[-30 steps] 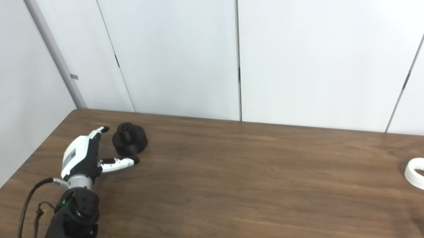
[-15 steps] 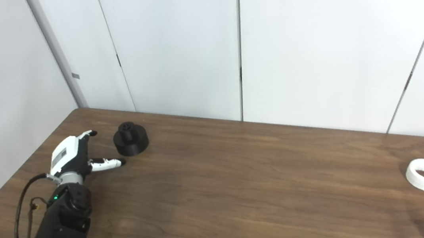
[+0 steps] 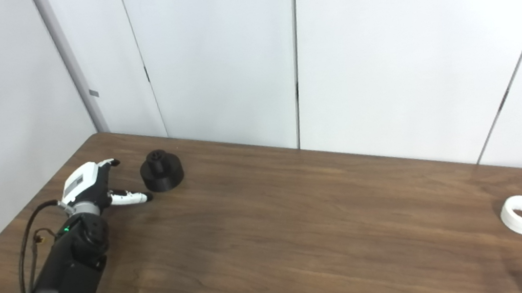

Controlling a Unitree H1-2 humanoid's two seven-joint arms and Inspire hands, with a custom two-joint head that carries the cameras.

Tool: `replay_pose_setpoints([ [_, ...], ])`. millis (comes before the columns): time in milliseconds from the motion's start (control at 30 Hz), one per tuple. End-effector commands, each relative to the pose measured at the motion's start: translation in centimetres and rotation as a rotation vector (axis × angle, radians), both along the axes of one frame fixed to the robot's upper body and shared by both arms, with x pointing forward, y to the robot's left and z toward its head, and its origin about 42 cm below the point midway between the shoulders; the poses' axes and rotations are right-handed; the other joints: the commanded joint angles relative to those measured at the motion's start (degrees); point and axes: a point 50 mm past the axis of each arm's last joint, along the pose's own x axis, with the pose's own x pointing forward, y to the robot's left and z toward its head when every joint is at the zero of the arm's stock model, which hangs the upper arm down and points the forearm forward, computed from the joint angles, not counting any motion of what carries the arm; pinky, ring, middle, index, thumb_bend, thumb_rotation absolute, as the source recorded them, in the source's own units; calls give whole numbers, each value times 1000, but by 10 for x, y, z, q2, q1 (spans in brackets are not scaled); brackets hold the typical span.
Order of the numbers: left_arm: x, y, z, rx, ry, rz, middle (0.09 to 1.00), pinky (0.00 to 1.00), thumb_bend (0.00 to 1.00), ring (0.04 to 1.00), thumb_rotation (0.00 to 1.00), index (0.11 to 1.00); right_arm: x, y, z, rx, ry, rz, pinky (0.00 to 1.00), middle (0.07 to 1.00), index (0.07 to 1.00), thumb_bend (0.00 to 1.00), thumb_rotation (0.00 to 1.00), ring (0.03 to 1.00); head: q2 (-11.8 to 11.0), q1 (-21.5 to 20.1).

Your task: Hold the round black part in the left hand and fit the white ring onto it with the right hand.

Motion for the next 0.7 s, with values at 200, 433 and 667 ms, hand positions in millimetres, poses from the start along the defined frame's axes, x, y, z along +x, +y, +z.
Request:
replay_pose_setpoints([
  [200, 23, 9, 21, 21, -65, -28, 956, 976, 1000, 977, 306, 860, 4, 2, 14, -26, -73, 5, 862, 895, 890, 703, 982, 908, 1, -5],
  [433, 36, 9, 20, -23, -20, -61, 960, 958, 1000, 981, 346, 875, 4, 5, 15, -42, -63, -3, 816, 891, 889, 725, 980, 910, -2, -7],
  [667, 48, 13, 26, -53, 15, -63, 960, 914, 1000, 976, 372, 879, 4, 6, 15, -50, -66, 0, 797, 889, 894, 744, 980, 918, -1, -7],
])
